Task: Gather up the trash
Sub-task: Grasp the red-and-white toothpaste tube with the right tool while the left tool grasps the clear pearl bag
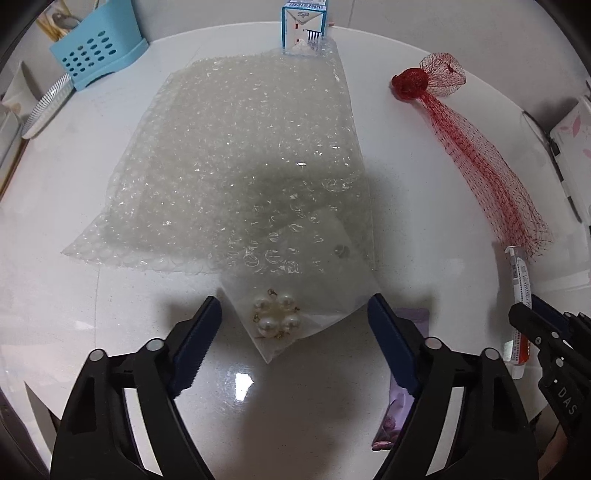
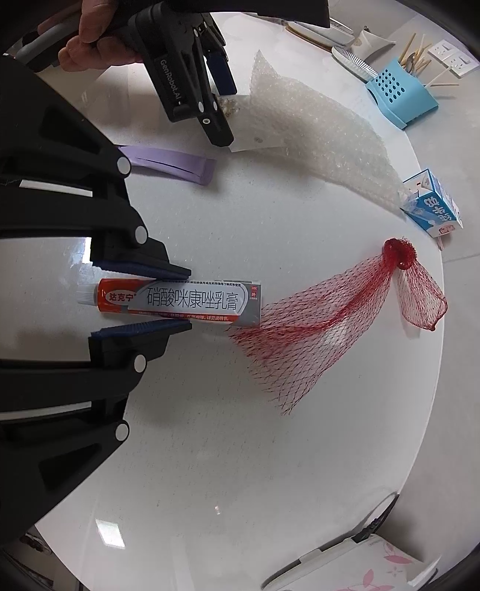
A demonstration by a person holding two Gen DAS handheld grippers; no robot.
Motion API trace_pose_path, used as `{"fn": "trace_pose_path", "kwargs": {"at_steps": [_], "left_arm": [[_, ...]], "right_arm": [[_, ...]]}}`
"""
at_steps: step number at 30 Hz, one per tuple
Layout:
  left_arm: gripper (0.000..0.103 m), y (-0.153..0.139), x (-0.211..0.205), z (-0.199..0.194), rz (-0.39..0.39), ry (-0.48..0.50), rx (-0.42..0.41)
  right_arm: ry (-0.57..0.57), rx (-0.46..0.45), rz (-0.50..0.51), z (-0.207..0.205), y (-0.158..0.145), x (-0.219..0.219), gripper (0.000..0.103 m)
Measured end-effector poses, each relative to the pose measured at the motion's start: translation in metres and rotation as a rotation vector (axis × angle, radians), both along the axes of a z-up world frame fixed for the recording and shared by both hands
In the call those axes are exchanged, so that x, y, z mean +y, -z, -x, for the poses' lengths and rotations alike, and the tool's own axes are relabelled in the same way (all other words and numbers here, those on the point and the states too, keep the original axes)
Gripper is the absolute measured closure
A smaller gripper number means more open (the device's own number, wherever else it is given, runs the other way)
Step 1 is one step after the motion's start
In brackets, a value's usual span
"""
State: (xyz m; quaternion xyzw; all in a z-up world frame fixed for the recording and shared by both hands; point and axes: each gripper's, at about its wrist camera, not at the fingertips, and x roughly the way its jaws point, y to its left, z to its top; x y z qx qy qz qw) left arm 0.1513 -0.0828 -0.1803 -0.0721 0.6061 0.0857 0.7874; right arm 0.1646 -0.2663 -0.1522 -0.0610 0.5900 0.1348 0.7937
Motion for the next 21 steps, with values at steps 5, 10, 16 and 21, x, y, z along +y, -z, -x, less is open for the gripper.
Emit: {"fn": "trace_pose_path", "kwargs": {"at_steps": [5,10,16,21], "left_arm": [[0.056,-0.005,-0.001,-0.002,-0.002,0.004,0.007],[0.077,-0.009,0.007,-0.002,0.012,-0.001,0.008],[0.090,-0.010,0.011,0.000,0.038,0.005,0.004],[0.091,-0.009,0.018,0.008,0.041,0.012,-0.003]], "right_arm": [[0.000,-0.002,-0.001,0.001,-0.001,-0.001,0.082],[0.000,-0.003,0.003,0.001,-0.002,-0.001,0.082],[0.001,0.000,0.001,0.002,-0.002,-0.001,0.082],[0.001,-0.002,0.000,0.003,-0.002,0.000,0.082]]}}
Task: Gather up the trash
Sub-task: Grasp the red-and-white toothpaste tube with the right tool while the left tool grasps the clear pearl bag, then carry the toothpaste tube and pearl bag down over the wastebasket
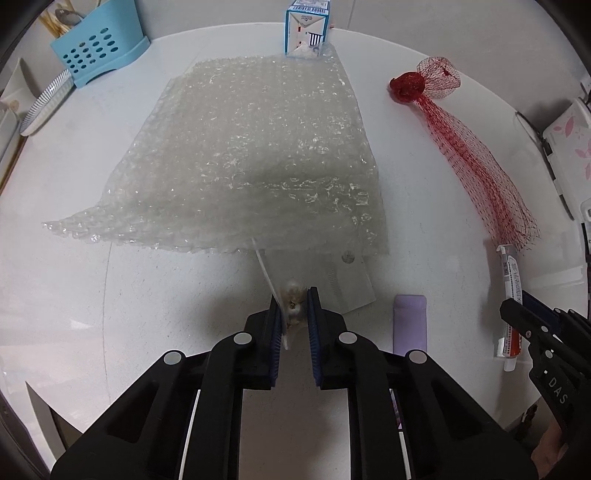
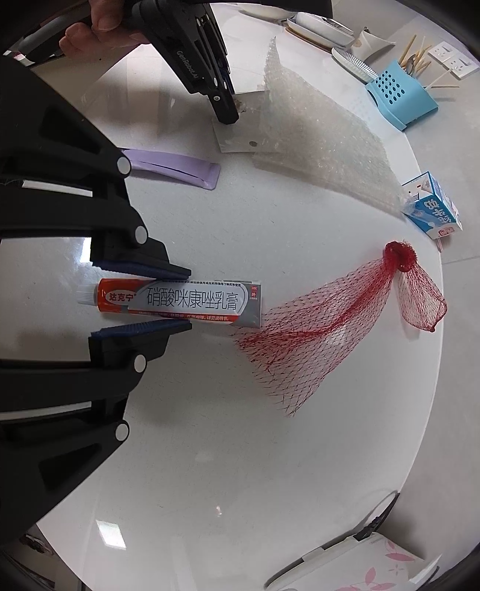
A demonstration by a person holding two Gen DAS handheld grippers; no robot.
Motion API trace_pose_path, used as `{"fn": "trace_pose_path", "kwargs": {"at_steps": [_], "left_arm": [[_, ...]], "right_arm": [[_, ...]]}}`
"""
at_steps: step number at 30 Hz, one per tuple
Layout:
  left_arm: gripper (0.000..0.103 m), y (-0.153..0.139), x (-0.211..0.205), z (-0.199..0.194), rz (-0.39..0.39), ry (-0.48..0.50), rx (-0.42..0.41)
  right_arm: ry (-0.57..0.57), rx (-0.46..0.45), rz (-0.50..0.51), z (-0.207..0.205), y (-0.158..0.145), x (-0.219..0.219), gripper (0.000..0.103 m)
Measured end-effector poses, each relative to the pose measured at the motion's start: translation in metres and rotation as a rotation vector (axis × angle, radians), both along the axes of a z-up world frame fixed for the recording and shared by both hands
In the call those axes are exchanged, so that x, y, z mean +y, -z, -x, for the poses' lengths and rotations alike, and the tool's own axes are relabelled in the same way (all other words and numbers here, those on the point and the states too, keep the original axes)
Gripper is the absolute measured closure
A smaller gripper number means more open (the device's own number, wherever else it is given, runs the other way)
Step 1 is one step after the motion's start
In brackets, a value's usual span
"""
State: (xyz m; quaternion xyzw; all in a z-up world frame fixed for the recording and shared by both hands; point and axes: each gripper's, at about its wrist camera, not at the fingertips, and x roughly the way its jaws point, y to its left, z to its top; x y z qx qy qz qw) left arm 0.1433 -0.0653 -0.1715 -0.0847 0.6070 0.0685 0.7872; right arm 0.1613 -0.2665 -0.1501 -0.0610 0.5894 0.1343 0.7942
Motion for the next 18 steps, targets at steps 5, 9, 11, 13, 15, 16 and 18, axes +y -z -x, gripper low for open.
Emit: {"fn": "trace_pose_path", "kwargs": {"at_steps": [5,9,11,13,15,16,18], "left_arm": [[0.091,-0.001,0.008,0.011,0.011,0.002,-0.009],[0.091,-0.004,0.012,0.021,0.014,0.014,-0.020],[0.091,-0.006,0.014,0.028,0.016,0.020,-0.025],[0.091,-0.008,0.018,0.036,0.017,0.024,-0.030],[0.091,-0.010,0.022,0.041,0.020,0.026,-0.038],[0.091,-0.011,0.024,0.045,0.023,0.029,-0.042],[0.091,-0.013,0.028,0.051,0.025,0.032,-0.048]], "right_arm": [[-0.001,-0.011,-0.006,0.005,-0.001,0.005,0.082],[0.006,-0.013,-0.011,0.010,-0.002,0.008,0.082],[0.012,-0.015,-0.013,0.014,-0.004,0.009,0.082],[0.018,-0.015,-0.016,0.017,-0.005,0.010,0.082],[0.023,-0.017,-0.017,0.020,-0.006,0.012,0.082],[0.025,-0.018,-0.017,0.022,-0.007,0.013,0.082],[0.028,-0.019,-0.019,0.025,-0.008,0.016,0.082]]}}
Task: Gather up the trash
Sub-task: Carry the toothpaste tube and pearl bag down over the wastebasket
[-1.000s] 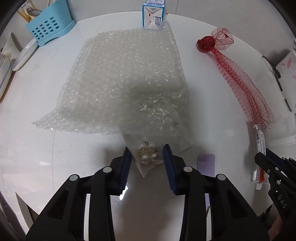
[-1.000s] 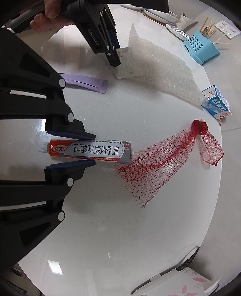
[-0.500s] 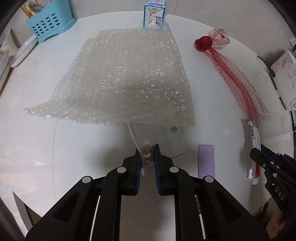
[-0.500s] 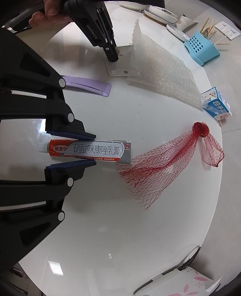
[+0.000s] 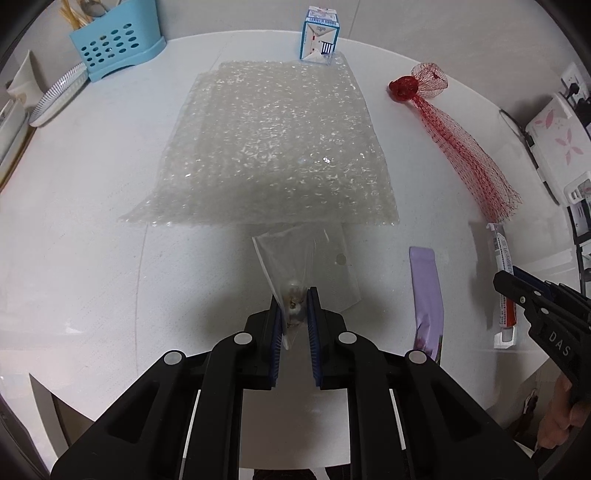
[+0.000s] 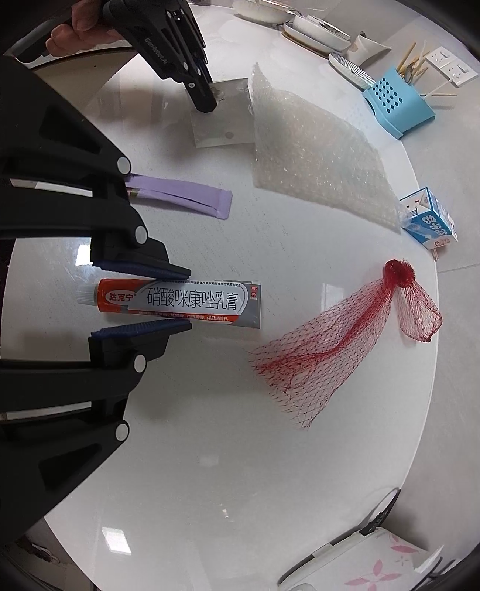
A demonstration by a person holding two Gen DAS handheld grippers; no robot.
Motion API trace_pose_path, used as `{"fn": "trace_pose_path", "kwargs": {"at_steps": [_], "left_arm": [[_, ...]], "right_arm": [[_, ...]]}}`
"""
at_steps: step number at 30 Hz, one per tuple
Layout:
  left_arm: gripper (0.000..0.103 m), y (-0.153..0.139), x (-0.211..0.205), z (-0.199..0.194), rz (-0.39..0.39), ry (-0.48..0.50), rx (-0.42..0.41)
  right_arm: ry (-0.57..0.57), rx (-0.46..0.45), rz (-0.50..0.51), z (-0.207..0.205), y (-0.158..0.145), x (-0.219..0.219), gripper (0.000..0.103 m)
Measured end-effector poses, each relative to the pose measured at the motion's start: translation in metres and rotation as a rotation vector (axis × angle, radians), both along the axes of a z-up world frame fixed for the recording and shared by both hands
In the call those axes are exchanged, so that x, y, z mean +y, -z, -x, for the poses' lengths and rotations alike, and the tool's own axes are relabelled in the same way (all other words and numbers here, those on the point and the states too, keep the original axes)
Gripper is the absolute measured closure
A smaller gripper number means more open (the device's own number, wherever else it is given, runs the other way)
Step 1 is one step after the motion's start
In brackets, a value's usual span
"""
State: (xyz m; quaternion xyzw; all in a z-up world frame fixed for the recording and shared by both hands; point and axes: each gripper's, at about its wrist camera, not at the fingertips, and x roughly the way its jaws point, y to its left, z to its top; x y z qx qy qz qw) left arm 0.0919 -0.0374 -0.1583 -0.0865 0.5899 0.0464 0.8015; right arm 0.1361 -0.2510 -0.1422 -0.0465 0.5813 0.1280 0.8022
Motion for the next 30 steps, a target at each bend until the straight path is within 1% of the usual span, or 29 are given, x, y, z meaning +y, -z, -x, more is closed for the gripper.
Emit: {"fn": "trace_pose_path", "kwargs": {"at_steps": [8,14,19,23,30], "left_arm": [[0.091,-0.013,0.014,0.030,0.009,0.028,-0.042],[0.091,-0.026,0.023,0.057,0.015,0.071,-0.092],[0.091,-0.034,0.029,0.086,0.019,0.112,-0.123],[0.091,-0.041,0.035,0.114,0.014,0.140,-0.144],[0.091,-0.048,0.045,0.167,0.013,0.200,-0.167]], "right_arm": [[0.029,-0.035,-0.008,0.019,-0.011,0.010,0.082],[0.059,-0.062,-0.020,0.047,-0.021,0.019,0.082],[0.084,-0.101,-0.028,0.082,-0.030,0.032,0.082],[0.106,-0.114,-0.036,0.110,-0.035,0.039,0.082],[0.147,-0.156,-0.048,0.171,-0.048,0.049,0.082]]}}
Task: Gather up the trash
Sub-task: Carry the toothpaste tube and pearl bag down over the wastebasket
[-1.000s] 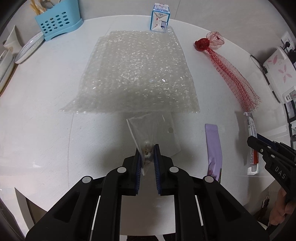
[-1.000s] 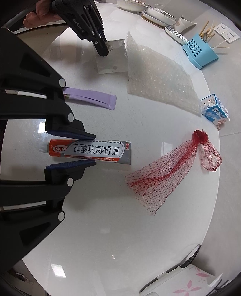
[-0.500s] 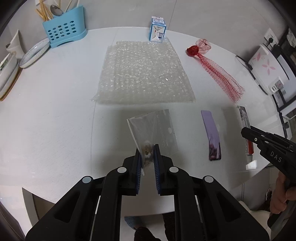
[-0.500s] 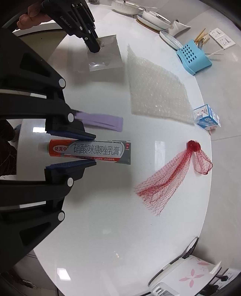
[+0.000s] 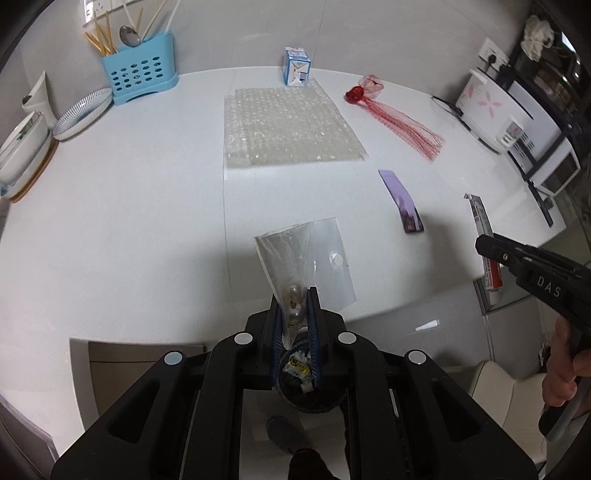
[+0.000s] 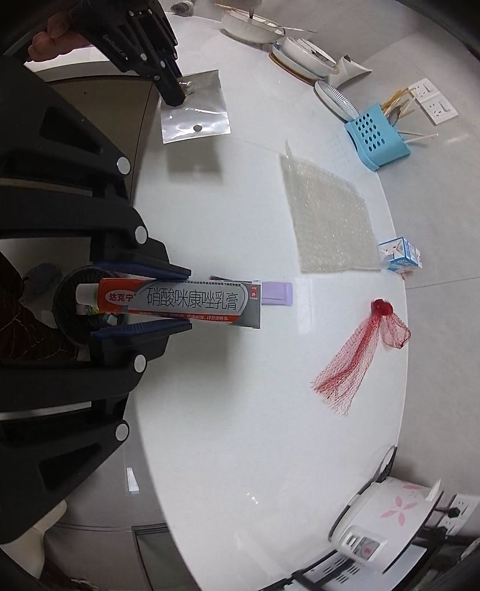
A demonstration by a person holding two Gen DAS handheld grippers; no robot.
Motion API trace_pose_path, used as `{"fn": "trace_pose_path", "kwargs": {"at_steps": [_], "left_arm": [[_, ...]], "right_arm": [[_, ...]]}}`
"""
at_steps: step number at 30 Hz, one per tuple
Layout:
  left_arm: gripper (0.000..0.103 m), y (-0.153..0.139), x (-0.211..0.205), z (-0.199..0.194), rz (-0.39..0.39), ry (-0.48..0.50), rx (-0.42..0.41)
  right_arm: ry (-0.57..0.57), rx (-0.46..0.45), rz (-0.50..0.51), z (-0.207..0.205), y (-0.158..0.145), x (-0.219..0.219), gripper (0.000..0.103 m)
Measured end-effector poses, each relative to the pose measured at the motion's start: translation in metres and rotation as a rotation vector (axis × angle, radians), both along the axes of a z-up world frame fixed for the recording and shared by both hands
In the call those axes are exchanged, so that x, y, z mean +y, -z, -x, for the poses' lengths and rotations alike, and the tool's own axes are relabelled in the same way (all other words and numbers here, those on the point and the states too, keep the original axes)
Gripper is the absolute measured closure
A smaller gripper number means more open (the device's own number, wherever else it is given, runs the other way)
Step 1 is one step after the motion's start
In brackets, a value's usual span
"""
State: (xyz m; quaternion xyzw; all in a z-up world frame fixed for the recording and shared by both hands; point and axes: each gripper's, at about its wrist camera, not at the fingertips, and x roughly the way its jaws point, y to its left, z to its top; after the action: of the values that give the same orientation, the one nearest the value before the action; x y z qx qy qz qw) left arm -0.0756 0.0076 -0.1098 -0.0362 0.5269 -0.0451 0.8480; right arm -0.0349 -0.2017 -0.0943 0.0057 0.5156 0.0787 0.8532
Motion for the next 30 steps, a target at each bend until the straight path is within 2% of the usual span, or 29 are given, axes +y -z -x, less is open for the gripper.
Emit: {"fn": "trace_pose_path", "kwargs": {"at_steps": [7,17,23,26,30], "left_arm": [[0.091,0.022,0.001,0.041,0.015,0.033,0.021],[0.091,0.070,-0.009,0.072,0.022,0.038,0.085],[0.091,0.109,-0.015,0.082,0.041,0.013,0.111],[0.091,0.135,-0.024,0.085,0.038,0.018,0.117],[0.092,0.185,-0.033,0.087,0.060,0.006,0.158]], "right_arm": [[-0.003,0.015,0.001,0.047,0.020,0.007,0.082],[-0.062,0.084,-0.009,0.075,0.066,0.006,0.082],[-0.128,0.096,0.000,0.087,0.104,0.000,0.082],[-0.160,0.113,0.016,0.092,0.135,-0.003,0.082],[-0.183,0.138,0.042,0.095,0.184,-0.009,0.082]]}}
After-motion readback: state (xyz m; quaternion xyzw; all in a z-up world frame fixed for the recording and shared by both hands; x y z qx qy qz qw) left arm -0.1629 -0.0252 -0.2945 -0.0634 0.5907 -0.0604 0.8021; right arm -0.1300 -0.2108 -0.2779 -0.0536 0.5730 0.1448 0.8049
